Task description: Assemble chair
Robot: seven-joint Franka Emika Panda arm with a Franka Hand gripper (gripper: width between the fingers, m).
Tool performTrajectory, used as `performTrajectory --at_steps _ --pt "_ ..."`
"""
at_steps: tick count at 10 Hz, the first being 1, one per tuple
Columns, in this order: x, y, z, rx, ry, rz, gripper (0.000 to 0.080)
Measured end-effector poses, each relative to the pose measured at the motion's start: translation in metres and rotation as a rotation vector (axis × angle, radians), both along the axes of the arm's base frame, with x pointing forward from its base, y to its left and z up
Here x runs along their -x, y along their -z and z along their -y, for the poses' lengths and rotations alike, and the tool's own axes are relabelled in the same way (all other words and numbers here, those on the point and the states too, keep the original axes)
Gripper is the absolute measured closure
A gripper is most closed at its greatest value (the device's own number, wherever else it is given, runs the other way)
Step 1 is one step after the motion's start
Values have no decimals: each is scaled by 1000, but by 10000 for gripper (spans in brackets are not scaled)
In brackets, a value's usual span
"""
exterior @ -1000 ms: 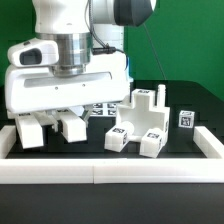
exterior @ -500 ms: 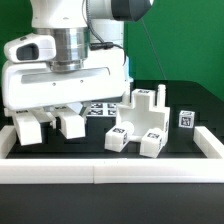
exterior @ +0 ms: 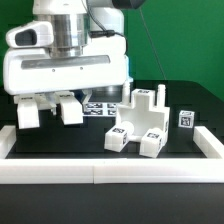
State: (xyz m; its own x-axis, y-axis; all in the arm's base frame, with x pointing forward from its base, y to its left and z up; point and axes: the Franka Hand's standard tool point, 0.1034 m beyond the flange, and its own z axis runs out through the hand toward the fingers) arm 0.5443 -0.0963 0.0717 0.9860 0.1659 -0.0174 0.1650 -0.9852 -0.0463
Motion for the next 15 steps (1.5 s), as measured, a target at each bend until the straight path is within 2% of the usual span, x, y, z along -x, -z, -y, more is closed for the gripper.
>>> performTrajectory --at_steps 2,3,6,9,10,12,15 --pt "3 -14 -16 -8 132 -18 509" --pt "1 -16 -24 -9 155 -31 509" --pt "1 -14 -24 -10 164 -31 509" --pt "7 -17 -25 -8 439 -65 509" --pt "9 -20 -25 -10 424 -68 509" --pt "11 -31 -26 -18 437 -70 509" --pt "5 -52 -40 -27 439 -53 509"
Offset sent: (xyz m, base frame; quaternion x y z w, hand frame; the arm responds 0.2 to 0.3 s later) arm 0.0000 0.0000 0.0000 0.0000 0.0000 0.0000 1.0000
